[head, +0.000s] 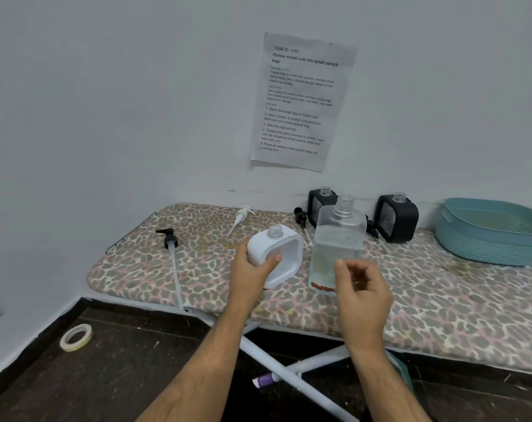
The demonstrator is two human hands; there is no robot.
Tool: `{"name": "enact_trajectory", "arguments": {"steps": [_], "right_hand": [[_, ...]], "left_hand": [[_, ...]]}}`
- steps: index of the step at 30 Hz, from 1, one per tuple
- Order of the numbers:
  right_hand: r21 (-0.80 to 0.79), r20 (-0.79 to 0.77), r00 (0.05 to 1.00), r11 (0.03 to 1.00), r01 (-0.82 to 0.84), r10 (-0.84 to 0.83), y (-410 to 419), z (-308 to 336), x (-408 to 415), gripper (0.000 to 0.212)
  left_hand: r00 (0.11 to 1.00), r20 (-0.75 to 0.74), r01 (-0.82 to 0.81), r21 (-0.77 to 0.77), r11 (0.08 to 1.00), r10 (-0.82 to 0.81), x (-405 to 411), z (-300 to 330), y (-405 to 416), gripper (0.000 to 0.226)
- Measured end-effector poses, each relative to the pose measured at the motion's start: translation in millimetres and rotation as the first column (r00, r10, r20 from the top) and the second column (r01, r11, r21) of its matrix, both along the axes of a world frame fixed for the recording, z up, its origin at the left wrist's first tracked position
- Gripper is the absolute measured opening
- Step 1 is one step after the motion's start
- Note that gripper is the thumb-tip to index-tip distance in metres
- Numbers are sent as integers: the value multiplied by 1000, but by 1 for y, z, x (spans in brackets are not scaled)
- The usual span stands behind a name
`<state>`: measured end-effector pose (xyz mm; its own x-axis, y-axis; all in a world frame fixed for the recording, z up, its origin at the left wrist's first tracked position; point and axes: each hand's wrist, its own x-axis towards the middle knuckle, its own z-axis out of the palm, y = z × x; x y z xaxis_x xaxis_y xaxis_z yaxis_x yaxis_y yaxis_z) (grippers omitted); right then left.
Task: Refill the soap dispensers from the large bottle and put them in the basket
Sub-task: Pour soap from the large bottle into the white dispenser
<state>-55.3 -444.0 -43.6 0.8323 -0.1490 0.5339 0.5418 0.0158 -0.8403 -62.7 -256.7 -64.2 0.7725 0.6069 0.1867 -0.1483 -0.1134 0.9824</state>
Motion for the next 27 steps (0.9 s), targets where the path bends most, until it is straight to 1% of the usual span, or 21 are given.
{"name": "enact_trajectory", "arguments": {"steps": [2,4,6,7,9,10,12,14,17,22,24,27], "right_hand": [[63,27,997,996,69,-71,-6,2,8,21],[96,-7,994,990,107,-107,-10,1,17,24],[62,-71,993,993,102,-98,-11,-2,27,34],[15,-114,991,997,77,-75,-12,-6,34,44],[-91,-209,978,995,-46,26,-13,-13,49,68],[-108,-256,960,984,-142,111,-14,-15,56,81],[-63,-339,897,945,-322,283,-14,-18,65,97],[-45,-365,856,912,-409,366,-14,-19,70,97],[-49,-368,842,896,-442,395,-11,-19,73,90],[-69,-360,857,906,-419,369,-6,-15,74,92],[-69,-342,868,912,-404,359,-5,-14,75,88],[-76,-325,879,917,-392,348,-3,-12,74,76]], "left_hand": [[1000,1,-4,31,1000,4,0,-2,-1,51],[1000,-2,-3,55,999,3,0,-4,-2,51],[1000,-6,2,73,997,-1,-1,-4,-2,51],[1000,-8,6,80,997,-5,-1,-5,-2,52],[1000,-14,11,88,996,-10,0,-6,-1,55],[1000,-17,12,88,996,-11,0,-6,-1,56],[1000,-21,15,88,996,-13,0,-5,-1,57],[1000,-25,20,89,996,-18,-1,-6,-1,59],[999,-30,23,99,995,-20,0,-7,0,63],[999,-51,23,128,991,-16,2,-8,-1,67],[998,-58,16,137,990,-8,2,-10,0,68],[998,-65,10,142,990,-1,2,-10,1,69]]}}
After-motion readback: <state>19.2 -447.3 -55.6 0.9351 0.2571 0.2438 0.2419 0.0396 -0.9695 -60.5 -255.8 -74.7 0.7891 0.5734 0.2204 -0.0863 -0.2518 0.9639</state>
